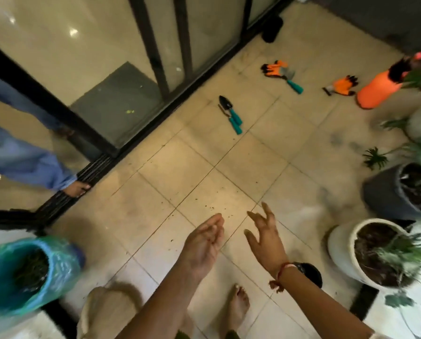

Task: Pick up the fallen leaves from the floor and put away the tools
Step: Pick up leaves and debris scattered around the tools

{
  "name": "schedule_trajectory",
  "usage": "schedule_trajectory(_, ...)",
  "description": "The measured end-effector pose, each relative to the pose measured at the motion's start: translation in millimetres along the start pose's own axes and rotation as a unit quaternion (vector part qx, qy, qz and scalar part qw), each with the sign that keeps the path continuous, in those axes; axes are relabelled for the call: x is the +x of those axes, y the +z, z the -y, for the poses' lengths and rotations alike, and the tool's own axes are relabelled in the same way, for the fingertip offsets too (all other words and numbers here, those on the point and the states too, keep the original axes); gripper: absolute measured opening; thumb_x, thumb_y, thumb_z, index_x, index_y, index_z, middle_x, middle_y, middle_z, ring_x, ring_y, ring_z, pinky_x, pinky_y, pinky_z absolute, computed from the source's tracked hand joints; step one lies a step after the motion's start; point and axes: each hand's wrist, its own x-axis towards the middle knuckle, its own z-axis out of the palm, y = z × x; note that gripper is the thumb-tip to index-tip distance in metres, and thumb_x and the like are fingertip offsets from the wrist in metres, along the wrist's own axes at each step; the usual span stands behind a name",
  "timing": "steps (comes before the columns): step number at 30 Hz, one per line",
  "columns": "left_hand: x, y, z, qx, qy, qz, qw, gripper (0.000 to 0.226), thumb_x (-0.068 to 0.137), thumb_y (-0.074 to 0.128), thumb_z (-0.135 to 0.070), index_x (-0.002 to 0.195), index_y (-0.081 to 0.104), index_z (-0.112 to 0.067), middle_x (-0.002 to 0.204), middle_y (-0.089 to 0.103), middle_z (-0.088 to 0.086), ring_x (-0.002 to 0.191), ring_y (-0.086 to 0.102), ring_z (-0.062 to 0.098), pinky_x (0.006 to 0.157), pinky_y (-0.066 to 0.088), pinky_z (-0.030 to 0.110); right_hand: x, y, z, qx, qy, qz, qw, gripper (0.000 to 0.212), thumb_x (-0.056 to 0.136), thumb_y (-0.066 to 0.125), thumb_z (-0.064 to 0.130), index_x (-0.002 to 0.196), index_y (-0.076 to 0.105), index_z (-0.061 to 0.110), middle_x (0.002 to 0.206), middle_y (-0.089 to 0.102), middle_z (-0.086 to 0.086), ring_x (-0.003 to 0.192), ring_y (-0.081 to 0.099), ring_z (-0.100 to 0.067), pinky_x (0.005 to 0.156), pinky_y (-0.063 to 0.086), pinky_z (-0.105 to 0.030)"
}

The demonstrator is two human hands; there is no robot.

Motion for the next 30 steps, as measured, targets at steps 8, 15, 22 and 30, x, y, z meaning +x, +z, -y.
schedule_trajectory(8, -8.5, 130.7, -1.7, 0.056, -0.014, -0.082, 0.995, 0.026, 0.101, 0.046, -0.024, 0.078, 0.056, -0.016, 0.04, 0.041, -0.007, 0.025, 0.028, 0.002, 0.026, 0.018, 0.011, -19.1, -129.2, 17.5, 0.395, 0.186, -0.129, 0.89, 0.013, 0.085, 0.068, 0.009, 0.075, 0.062, 0.001, 0.062, 0.06, -0.008, 0.048, 0.057, -0.012, 0.05, 0.048, -0.023)
schedule_trajectory(15, -8.3, 198.0, 5.1, 0.17, -0.052, -0.067, 0.982, 0.038, 0.094, 0.049, -0.036, 0.059, 0.043, -0.022, 0.064, 0.06, -0.008, 0.072, 0.053, 0.009, 0.075, 0.038, 0.028, -0.9, -170.9, 34.5, 0.411, 0.196, -0.174, 0.873, 0.03, 0.09, 0.06, 0.006, 0.115, 0.062, 0.021, 0.126, 0.058, 0.0, 0.106, 0.057, -0.014, 0.099, 0.044, -0.038)
schedule_trajectory(22, 27.0, 232.5, -33.7, 0.089, -0.074, -0.05, 0.992, 0.024, 0.094, 0.053, -0.001, 0.118, 0.056, 0.001, 0.096, 0.064, 0.011, 0.083, 0.063, 0.011, 0.066, 0.051, 0.01, 63.7, -187.2, 71.6, 0.409, 0.201, -0.238, 0.858, 0.018, 0.081, 0.073, 0.016, 0.078, 0.065, 0.0, 0.056, 0.057, -0.003, 0.041, 0.047, -0.01, 0.042, 0.043, -0.022)
schedule_trajectory(30, 69.2, 261.7, -125.7, 0.174, -0.081, -0.112, 0.975, 0.039, 0.098, 0.048, -0.035, 0.062, 0.041, -0.02, 0.038, 0.036, -0.007, 0.028, 0.028, 0.006, 0.03, 0.017, 0.011, 141.5, -194.0, 119.9, 0.393, 0.184, -0.154, 0.888, 0.054, 0.089, 0.058, 0.0, 0.135, 0.046, 0.025, 0.129, 0.04, 0.01, 0.113, 0.047, -0.01, 0.086, 0.046, -0.019)
